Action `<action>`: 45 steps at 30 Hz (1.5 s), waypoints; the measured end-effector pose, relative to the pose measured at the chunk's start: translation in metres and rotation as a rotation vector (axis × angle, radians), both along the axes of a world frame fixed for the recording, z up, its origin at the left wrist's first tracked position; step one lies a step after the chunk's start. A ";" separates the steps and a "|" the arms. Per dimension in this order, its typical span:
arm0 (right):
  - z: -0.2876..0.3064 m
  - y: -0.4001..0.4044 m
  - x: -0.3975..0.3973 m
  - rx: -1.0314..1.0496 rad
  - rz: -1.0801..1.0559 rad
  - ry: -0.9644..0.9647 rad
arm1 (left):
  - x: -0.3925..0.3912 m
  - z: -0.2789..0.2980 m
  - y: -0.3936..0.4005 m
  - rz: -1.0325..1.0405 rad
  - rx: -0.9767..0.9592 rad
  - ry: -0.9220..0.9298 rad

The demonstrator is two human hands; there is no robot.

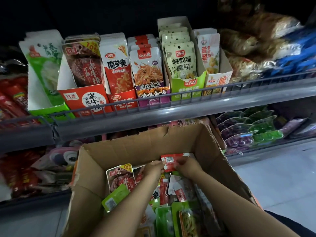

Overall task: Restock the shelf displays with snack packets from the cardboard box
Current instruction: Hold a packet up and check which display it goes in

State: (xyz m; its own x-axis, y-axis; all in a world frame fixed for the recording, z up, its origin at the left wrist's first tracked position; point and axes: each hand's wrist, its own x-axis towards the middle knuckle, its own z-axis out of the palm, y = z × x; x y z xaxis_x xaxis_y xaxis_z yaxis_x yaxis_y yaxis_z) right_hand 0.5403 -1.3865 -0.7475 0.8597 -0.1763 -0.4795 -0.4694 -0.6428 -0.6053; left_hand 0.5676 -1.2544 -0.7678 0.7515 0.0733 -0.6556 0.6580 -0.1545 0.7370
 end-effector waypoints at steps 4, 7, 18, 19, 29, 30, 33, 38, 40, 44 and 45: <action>0.013 0.000 -0.002 0.073 -0.090 -0.017 | -0.006 0.012 -0.003 0.017 -0.127 0.043; 0.024 0.000 -0.004 0.231 -0.262 -0.026 | -0.010 0.026 0.001 0.014 -0.244 0.057; 0.084 0.005 -0.028 0.835 -0.404 0.042 | -0.047 0.097 0.038 -0.338 -0.136 -0.263; 0.090 0.007 -0.031 0.873 -0.392 0.042 | -0.050 0.103 0.041 -0.360 -0.106 -0.303; 0.129 0.003 -0.046 1.041 -0.243 -0.039 | -0.075 0.149 0.045 -0.385 0.022 -0.622; 0.133 0.001 -0.047 1.046 -0.234 -0.051 | -0.075 0.153 0.044 -0.330 0.011 -0.615; 0.143 -0.004 -0.047 1.063 -0.203 -0.091 | -0.072 0.169 0.044 -0.166 -0.055 -0.588; 0.157 -0.005 -0.044 1.091 -0.138 -0.147 | -0.060 0.188 0.045 -0.023 -0.069 -0.579; 0.160 -0.003 -0.045 1.084 -0.124 -0.170 | -0.057 0.195 0.047 -0.012 -0.118 -0.509; 0.163 0.005 -0.045 0.962 -0.085 -0.219 | -0.049 0.206 0.051 0.013 -0.261 -0.374; 0.163 0.007 -0.045 0.944 -0.083 -0.234 | -0.046 0.209 0.053 0.034 -0.307 -0.344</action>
